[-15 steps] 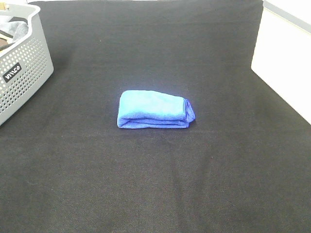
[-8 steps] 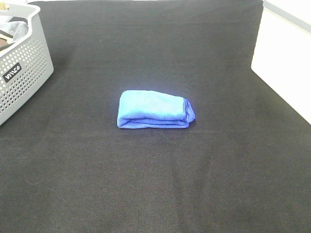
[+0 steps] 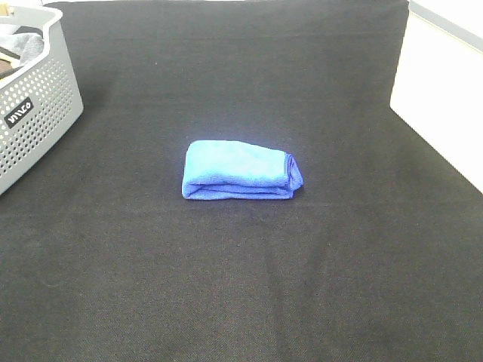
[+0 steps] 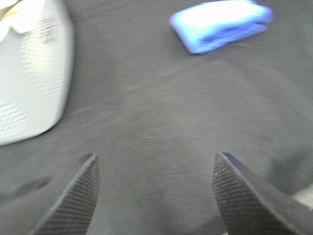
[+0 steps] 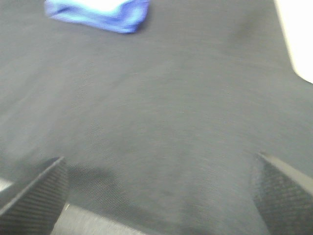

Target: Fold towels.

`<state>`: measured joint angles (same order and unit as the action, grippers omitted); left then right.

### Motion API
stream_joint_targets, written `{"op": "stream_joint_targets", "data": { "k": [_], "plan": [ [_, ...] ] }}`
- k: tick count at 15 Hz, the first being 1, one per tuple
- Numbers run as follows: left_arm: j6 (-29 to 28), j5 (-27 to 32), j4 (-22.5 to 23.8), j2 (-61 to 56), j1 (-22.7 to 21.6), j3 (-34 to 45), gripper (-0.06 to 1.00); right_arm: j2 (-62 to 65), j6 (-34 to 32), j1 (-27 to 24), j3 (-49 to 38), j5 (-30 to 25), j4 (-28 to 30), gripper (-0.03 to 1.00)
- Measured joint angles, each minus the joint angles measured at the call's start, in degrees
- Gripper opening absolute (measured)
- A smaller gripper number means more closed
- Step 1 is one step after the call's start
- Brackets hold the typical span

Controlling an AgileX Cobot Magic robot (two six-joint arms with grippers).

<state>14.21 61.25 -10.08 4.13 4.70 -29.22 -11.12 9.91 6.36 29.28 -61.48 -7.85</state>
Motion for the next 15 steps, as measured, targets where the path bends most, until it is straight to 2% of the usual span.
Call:
{"op": "stream_joint_targets", "data": {
  "k": [2,3,8,15],
  "plan": [
    [0.1,-0.2,0.0,-0.5,-4.1,0.0,0.64,1.2,0.0,-6.0,0.0,0.0,0.0,0.94],
    [0.1,-0.3,0.1,-1.8,-4.3,0.0,0.64,2.8,0.0,-7.2,0.0,0.0,0.0,0.94],
    [0.1,-0.5,0.1,-4.4,-4.4,0.0,0.64,11.2,0.0,-7.7,0.0,0.0,-0.3,0.94],
    [0.1,-0.5,0.1,-4.4,-4.4,0.0,0.64,11.5,0.0,-7.7,-0.2,0.0,-0.3,0.94]
  ]
}}
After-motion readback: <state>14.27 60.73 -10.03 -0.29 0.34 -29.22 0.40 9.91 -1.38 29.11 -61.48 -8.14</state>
